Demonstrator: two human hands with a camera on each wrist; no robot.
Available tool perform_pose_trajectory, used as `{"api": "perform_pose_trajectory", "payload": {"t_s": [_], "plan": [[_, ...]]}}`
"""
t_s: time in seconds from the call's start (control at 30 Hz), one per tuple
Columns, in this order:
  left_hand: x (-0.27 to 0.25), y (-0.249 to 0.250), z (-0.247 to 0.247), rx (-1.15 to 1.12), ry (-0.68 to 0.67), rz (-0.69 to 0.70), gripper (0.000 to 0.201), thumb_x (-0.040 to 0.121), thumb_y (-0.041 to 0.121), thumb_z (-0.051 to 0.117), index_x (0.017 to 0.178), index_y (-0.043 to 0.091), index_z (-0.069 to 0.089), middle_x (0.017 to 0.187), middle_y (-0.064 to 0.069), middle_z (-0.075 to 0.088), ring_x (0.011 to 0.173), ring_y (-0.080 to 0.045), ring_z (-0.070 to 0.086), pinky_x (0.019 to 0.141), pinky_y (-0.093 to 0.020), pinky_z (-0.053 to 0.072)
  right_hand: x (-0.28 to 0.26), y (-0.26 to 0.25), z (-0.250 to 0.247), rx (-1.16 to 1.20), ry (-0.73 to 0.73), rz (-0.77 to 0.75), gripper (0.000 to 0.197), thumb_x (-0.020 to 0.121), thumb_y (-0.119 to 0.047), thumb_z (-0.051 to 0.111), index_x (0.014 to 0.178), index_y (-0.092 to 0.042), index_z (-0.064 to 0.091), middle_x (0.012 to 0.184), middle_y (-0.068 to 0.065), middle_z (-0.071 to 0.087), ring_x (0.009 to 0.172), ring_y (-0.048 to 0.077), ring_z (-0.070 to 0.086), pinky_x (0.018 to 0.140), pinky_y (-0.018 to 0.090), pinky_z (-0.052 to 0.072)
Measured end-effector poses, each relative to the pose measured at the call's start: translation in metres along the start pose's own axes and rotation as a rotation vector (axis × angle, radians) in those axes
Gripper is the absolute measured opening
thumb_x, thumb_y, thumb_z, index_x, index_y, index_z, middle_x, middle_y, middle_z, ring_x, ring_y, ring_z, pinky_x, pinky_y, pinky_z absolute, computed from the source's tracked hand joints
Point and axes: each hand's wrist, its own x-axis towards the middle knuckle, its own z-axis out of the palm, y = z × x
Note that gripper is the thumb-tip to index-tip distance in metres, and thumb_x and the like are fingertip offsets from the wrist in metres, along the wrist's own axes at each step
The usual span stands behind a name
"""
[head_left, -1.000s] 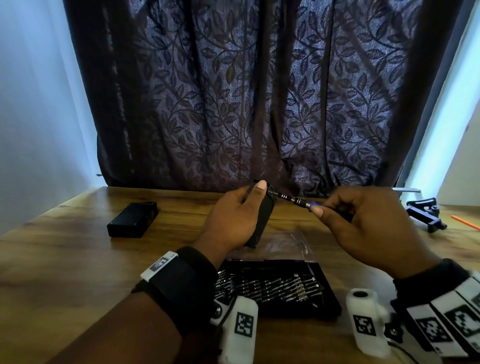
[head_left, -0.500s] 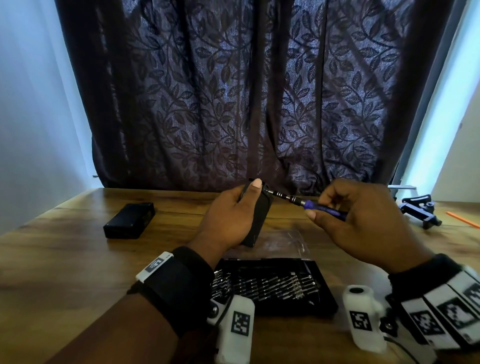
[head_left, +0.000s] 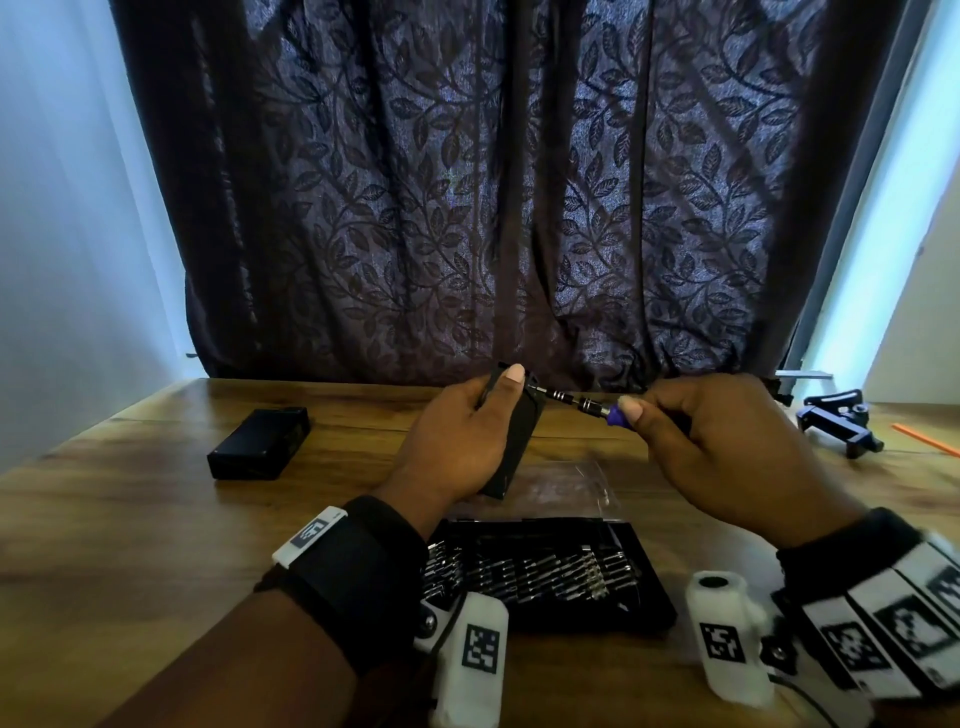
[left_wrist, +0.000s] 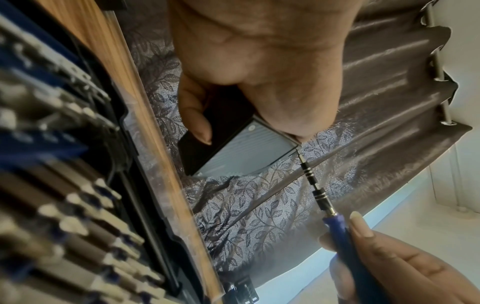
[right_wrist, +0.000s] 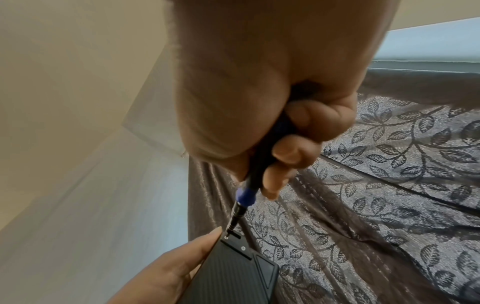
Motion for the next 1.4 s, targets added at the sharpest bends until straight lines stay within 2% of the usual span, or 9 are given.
{"api": "perform_pose_trajectory", "payload": {"t_s": [0.07, 0.2, 0.33, 0.47, 0.63, 0.73, 0.9, 1.13, 1.4], "plan": [[-0.0001, 0.0012, 0.0001, -0.011, -0.002, -0.006, 0.061, 0.097, 0.071, 0.04, 0.093, 0.018, 0.072, 0.084, -0.003, 0.075, 0.082, -0.023, 0.073, 0.077, -0.042, 0.058, -0.0006, -0.0008, -0.0018, 0.031, 0.027, 0.012, 0.02, 0.084, -0.049, 0.069, 0.075, -0.031, 0.066, 0.063, -0.012, 0.064, 0.066, 0.004, 0.063, 0.057, 0.016, 0.046], [-0.0007, 0.0035, -0.0008, -0.034, -0.002, -0.024, 0.061, 0.098, 0.069, 0.042, 0.09, 0.015, 0.07, 0.074, 0.002, 0.069, 0.079, -0.023, 0.072, 0.064, -0.03, 0.051, -0.0006, 0.0007, -0.0013, -0.003, 0.056, 0.003, 0.022, 0.076, -0.032, 0.085, 0.077, -0.026, 0.064, 0.07, -0.014, 0.065, 0.074, 0.001, 0.062, 0.061, 0.006, 0.041], [-0.0006, 0.0028, -0.001, -0.019, 0.001, -0.009, 0.062, 0.098, 0.07, 0.041, 0.09, 0.016, 0.071, 0.08, -0.003, 0.073, 0.079, -0.02, 0.072, 0.069, -0.035, 0.053, -0.0012, 0.0008, 0.0006, 0.03, 0.083, 0.022, 0.021, 0.082, -0.038, 0.077, 0.068, -0.027, 0.065, 0.057, -0.01, 0.063, 0.059, 0.012, 0.061, 0.052, 0.016, 0.042], [-0.0005, 0.0032, -0.0004, -0.018, 0.003, -0.003, 0.061, 0.098, 0.07, 0.041, 0.088, 0.018, 0.07, 0.082, -0.005, 0.074, 0.078, -0.021, 0.073, 0.077, -0.044, 0.058, -0.0007, -0.0008, 0.0002, 0.023, 0.078, 0.001, 0.033, 0.092, -0.046, 0.064, 0.062, -0.032, 0.061, 0.048, -0.009, 0.055, 0.052, 0.013, 0.057, 0.047, 0.017, 0.037], [-0.0022, 0.004, -0.0006, -0.007, -0.004, -0.006, 0.059, 0.097, 0.071, 0.041, 0.091, 0.022, 0.072, 0.084, -0.004, 0.075, 0.079, -0.021, 0.073, 0.081, -0.048, 0.06, 0.0, 0.002, 0.001, 0.002, 0.036, -0.003, 0.046, 0.097, -0.057, 0.046, 0.058, -0.034, 0.054, 0.049, -0.004, 0.056, 0.045, 0.013, 0.054, 0.047, 0.033, 0.043], [-0.0032, 0.0053, -0.0005, -0.001, -0.002, -0.007, 0.058, 0.098, 0.071, 0.041, 0.091, 0.022, 0.073, 0.084, -0.003, 0.075, 0.078, -0.019, 0.073, 0.081, -0.047, 0.06, -0.0008, -0.0021, -0.0023, 0.056, 0.045, 0.026, 0.033, 0.088, -0.063, 0.062, 0.072, -0.034, 0.066, 0.059, -0.012, 0.063, 0.059, 0.006, 0.062, 0.052, 0.015, 0.043], [-0.0022, 0.004, -0.0025, 0.018, 0.003, 0.004, 0.056, 0.097, 0.072, 0.04, 0.092, 0.027, 0.073, 0.083, -0.001, 0.075, 0.079, -0.018, 0.073, 0.082, -0.048, 0.061, -0.0011, -0.0033, -0.0021, 0.06, 0.036, 0.039, 0.035, 0.068, -0.029, 0.092, 0.087, -0.03, 0.063, 0.072, -0.011, 0.063, 0.068, 0.001, 0.062, 0.059, 0.005, 0.04], [-0.0019, 0.0046, -0.0044, 0.03, 0.011, 0.007, 0.057, 0.097, 0.073, 0.04, 0.092, 0.026, 0.073, 0.081, 0.0, 0.074, 0.076, -0.018, 0.073, 0.08, -0.048, 0.061, -0.0011, -0.0019, -0.0004, 0.108, 0.084, 0.018, 0.039, 0.065, -0.009, 0.091, 0.084, -0.026, 0.063, 0.071, -0.01, 0.061, 0.064, 0.007, 0.063, 0.056, 0.004, 0.04], [-0.0001, 0.0017, -0.0023, -0.001, 0.019, 0.007, 0.063, 0.076, 0.086, 0.035, 0.09, 0.034, 0.068, 0.08, 0.001, 0.072, 0.079, -0.025, 0.073, 0.077, -0.058, 0.06, -0.0016, -0.0048, 0.0029, 0.194, 0.175, 0.016, 0.016, 0.086, -0.025, 0.079, 0.079, -0.032, 0.065, 0.073, -0.016, 0.067, 0.056, 0.01, 0.061, 0.05, 0.008, 0.038]]}}
